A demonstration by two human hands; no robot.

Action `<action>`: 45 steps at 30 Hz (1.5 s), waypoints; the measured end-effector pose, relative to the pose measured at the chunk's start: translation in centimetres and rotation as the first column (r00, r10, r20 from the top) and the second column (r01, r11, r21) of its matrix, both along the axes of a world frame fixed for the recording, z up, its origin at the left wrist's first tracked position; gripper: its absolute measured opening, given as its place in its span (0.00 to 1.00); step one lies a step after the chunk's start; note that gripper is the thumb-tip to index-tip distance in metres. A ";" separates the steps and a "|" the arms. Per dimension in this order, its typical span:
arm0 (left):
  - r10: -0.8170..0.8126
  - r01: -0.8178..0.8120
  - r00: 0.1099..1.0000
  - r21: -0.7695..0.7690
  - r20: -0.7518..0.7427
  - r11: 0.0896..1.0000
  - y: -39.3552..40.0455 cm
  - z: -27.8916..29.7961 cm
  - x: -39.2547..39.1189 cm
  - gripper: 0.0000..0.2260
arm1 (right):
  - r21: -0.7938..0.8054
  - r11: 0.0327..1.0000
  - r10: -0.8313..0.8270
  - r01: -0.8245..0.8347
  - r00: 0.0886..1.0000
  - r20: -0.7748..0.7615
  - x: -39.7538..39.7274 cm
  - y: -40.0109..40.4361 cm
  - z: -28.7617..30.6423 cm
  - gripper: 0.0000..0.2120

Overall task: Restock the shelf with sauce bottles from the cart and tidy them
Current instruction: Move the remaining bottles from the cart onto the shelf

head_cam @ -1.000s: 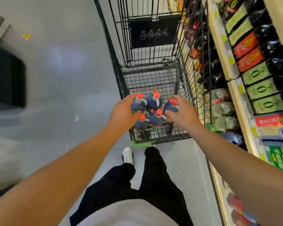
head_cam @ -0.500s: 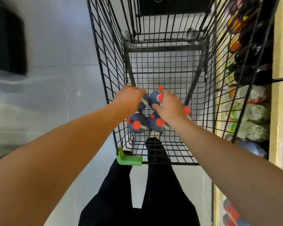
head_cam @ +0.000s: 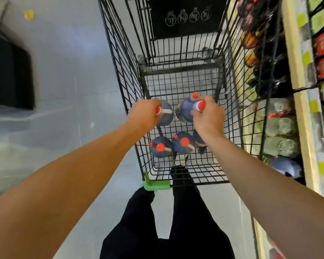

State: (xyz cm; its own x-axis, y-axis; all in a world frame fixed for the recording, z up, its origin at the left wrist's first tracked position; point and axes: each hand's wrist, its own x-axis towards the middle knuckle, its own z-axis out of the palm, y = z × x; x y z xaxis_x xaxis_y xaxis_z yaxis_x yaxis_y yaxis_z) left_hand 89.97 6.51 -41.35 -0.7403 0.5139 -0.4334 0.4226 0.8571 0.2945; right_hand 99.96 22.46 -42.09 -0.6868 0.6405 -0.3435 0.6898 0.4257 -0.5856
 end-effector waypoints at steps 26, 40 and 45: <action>-0.224 -0.069 0.920 0.696 0.322 0.715 0.4 26.9 12.0 0.17 | 0.195 0.641 -0.454 0.742 0.572 -0.684 29.2 -5.5 29.7 0.16; -0.455 0.109 0.787 0.632 0.416 0.767 4.4 27.3 34.2 0.18 | 0.170 0.432 -0.620 0.885 0.429 -0.657 51.5 -11.0 28.0 0.14; -0.514 0.186 0.783 0.657 0.350 0.731 4.7 26.7 41.6 0.11 | 0.155 0.425 -0.652 0.892 0.420 -0.631 58.4 -12.5 27.5 0.14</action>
